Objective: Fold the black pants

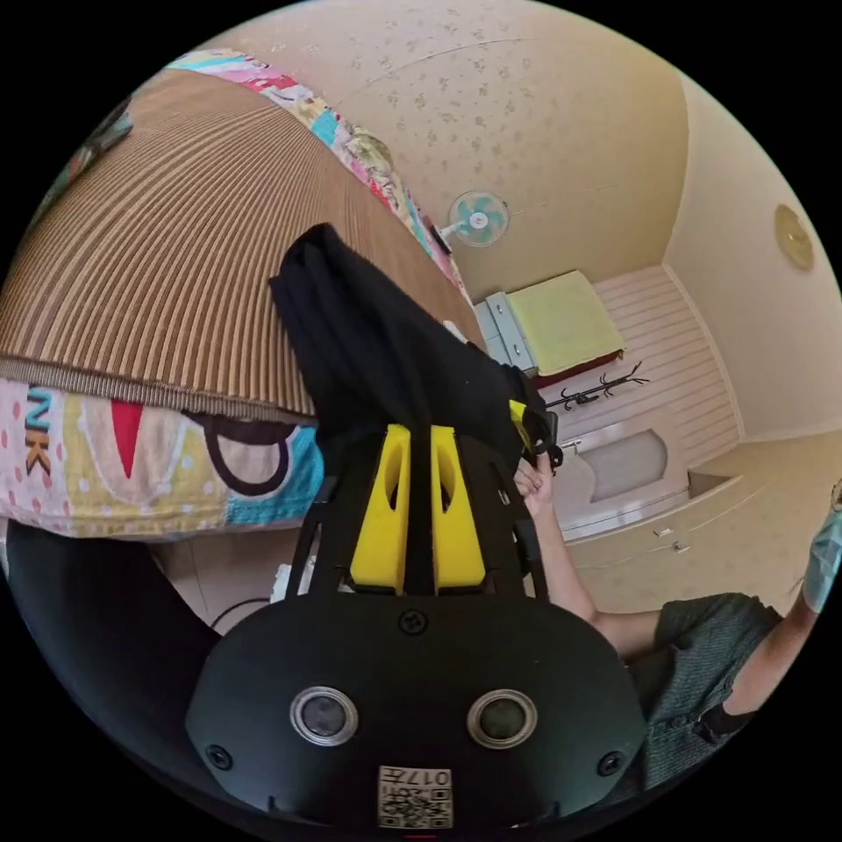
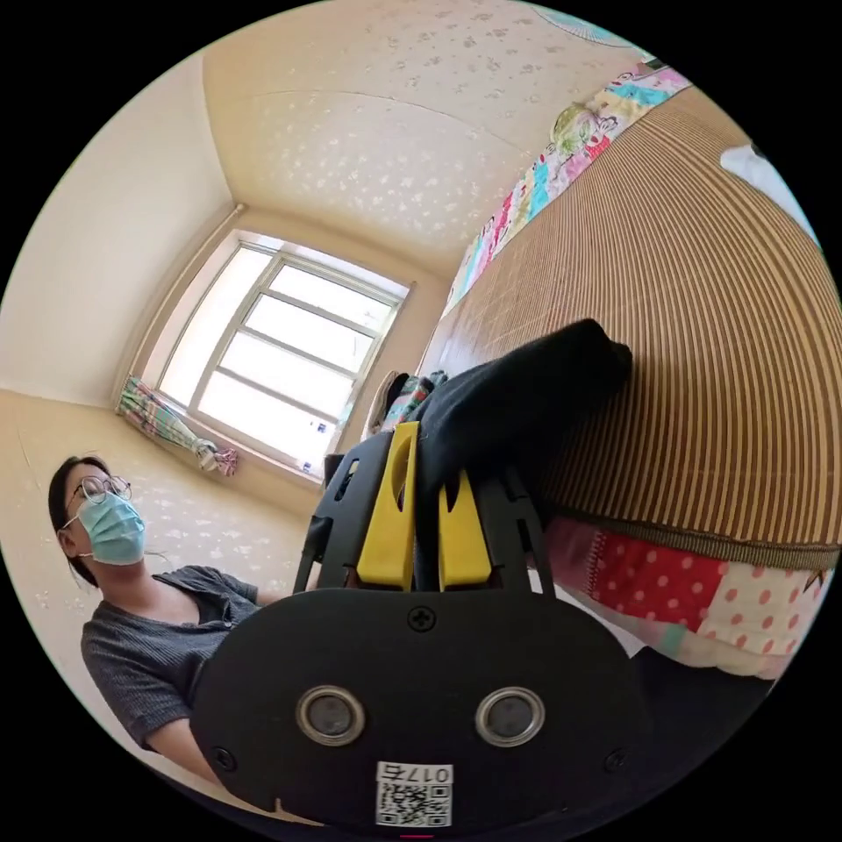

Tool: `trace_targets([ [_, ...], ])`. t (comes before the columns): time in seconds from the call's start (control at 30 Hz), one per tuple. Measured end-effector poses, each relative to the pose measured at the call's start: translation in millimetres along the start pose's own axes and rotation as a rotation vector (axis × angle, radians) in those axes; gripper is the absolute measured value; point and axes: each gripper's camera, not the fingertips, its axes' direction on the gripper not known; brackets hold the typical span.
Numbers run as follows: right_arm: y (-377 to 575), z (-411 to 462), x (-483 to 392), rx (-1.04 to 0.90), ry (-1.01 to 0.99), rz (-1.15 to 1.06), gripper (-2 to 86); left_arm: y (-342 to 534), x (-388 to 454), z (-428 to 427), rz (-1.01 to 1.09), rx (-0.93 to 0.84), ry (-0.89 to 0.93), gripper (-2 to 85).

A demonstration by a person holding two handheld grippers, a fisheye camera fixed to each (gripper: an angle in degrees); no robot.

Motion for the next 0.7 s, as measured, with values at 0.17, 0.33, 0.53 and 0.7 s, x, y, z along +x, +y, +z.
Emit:
trace_targets([
  [0.17, -63, -4, -45, 0.034, -0.044, 0.103, -0.3, -83, 25, -22, -0.078, 0.010, 0.103, 4.2],
  [0.33, -86, -13, -61, 0.039, 0.086, -0.128, -0.2, -109, 36, -19, 0.142, 0.047, 0.031, 4.4],
  [0.53, -42, -24, 24, -0.123, 0.028, 0.130, 0.3, -4, -40, 57, -0.136, -0.107, 0.013, 4.7],
  [0.7, -2, -40, 47, -0.083, -0.109, 0.141, 1.9, 50, -67, 50, -0.184, 0.084, 0.106, 6.9],
])
